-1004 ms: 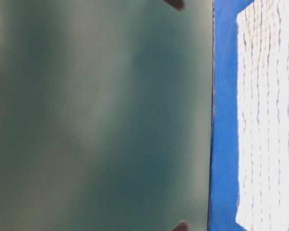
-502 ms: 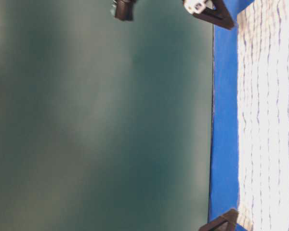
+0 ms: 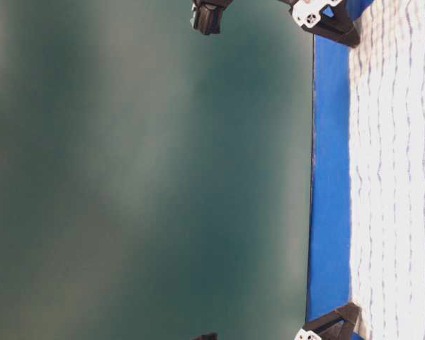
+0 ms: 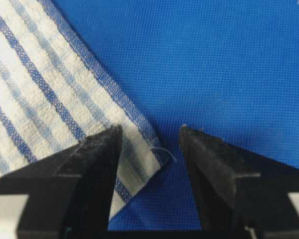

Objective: Fold the blue towel.
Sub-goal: 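Move both grippers to the towel's far corners and grasp them, then lift the far corners and fold them toward the near edge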

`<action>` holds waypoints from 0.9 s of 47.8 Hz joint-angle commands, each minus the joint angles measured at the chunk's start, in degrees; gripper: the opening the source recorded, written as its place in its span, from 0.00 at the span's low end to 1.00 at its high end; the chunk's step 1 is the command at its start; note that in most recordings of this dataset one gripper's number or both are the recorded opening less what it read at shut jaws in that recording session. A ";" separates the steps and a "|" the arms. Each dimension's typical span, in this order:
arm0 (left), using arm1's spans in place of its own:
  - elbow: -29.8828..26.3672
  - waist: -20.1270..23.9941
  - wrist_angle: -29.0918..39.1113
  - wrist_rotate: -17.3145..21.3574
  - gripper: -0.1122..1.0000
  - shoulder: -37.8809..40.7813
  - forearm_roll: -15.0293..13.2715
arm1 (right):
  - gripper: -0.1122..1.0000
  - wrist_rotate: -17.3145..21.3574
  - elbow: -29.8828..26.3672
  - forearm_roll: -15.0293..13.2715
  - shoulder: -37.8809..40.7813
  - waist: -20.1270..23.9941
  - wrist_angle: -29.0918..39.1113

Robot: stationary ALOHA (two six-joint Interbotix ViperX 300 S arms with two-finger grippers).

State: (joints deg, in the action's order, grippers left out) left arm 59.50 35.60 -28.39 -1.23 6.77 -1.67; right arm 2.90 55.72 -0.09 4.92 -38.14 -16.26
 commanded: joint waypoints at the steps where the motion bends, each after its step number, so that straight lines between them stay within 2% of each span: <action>1: -0.62 0.09 0.70 0.09 0.77 -0.53 0.09 | 0.59 -0.09 -0.44 -0.09 -0.18 -0.35 -0.35; 6: -0.44 0.09 1.85 0.26 0.53 -0.44 0.09 | 0.47 -0.26 -0.35 -0.44 -0.18 -0.09 -0.09; 12: -0.44 -0.62 2.11 0.79 0.22 -0.44 0.09 | 0.16 -0.26 -0.26 -0.79 -0.18 0.53 0.09; 15: -0.53 -0.88 2.11 0.79 0.13 -0.35 0.09 | 0.14 -0.26 -0.18 -0.79 -0.18 0.70 0.09; 29: -0.35 -1.23 2.20 0.97 0.13 -1.14 0.09 | 0.14 0.26 -0.18 -0.53 -1.14 1.14 0.18; 43: -0.35 -1.41 2.20 1.41 0.13 -4.83 0.09 | 0.14 0.62 0.70 -0.18 -6.86 1.58 0.09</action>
State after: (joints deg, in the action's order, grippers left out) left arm 59.41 34.37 -26.02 0.09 4.13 -1.67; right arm 3.52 56.51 -0.62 0.44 -36.91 -15.91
